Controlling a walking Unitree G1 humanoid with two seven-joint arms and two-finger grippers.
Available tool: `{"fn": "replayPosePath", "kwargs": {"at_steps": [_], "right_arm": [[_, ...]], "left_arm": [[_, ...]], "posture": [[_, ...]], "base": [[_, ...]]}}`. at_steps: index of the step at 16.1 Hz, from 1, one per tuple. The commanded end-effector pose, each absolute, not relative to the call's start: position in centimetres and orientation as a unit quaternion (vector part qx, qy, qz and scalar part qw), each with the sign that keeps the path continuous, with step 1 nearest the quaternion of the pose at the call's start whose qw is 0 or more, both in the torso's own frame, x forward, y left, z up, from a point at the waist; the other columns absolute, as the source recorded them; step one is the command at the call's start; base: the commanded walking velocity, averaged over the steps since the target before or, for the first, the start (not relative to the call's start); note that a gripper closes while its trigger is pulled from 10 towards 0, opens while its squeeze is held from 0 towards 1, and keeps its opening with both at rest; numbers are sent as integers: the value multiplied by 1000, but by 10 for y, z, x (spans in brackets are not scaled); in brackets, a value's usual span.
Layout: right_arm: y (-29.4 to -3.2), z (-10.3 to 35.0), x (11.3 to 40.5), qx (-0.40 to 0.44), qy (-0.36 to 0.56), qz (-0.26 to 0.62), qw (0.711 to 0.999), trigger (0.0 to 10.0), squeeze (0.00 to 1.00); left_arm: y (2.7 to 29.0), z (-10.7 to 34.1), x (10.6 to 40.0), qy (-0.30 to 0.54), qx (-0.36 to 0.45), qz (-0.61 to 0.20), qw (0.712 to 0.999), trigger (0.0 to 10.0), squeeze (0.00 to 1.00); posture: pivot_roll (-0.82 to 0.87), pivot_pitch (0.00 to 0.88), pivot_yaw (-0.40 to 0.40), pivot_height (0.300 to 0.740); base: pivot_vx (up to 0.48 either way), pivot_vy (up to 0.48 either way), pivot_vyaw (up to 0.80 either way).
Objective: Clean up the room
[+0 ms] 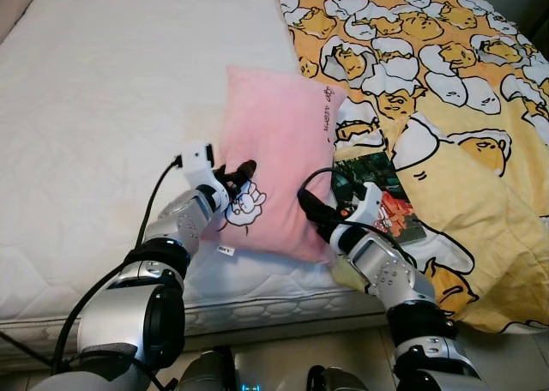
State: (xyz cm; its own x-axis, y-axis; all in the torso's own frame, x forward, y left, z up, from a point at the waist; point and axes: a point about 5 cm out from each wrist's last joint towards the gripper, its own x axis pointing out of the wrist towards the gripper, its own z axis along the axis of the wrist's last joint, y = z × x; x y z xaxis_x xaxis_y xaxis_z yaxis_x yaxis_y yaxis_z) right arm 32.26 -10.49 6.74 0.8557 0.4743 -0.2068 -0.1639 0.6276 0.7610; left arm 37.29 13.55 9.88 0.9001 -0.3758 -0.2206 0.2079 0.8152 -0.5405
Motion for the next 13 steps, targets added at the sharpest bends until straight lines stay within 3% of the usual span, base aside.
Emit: {"fn": "replayPosePath", "kwargs": {"at_steps": [1, 10, 13], "right_arm": [[-109, 69, 320, 401, 189, 184, 878, 0, 0], [-106, 64, 307, 401, 187, 190, 876, 0, 0], [-105, 69, 303, 421, 166, 207, 867, 0, 0]], "left_arm": [[123, 68, 354, 214, -309, -174, 910, 0, 0], [109, 37, 324, 244, -240, -252, 905, 0, 0], [101, 57, 334, 177, -354, -251, 883, 0, 0]], "posture": [[-101, 168, -38, 740], [-81, 138, -8, 740], [-85, 135, -2, 740]], "base": [[0, 0, 0], [0, 0, 0], [0, 0, 0]]}}
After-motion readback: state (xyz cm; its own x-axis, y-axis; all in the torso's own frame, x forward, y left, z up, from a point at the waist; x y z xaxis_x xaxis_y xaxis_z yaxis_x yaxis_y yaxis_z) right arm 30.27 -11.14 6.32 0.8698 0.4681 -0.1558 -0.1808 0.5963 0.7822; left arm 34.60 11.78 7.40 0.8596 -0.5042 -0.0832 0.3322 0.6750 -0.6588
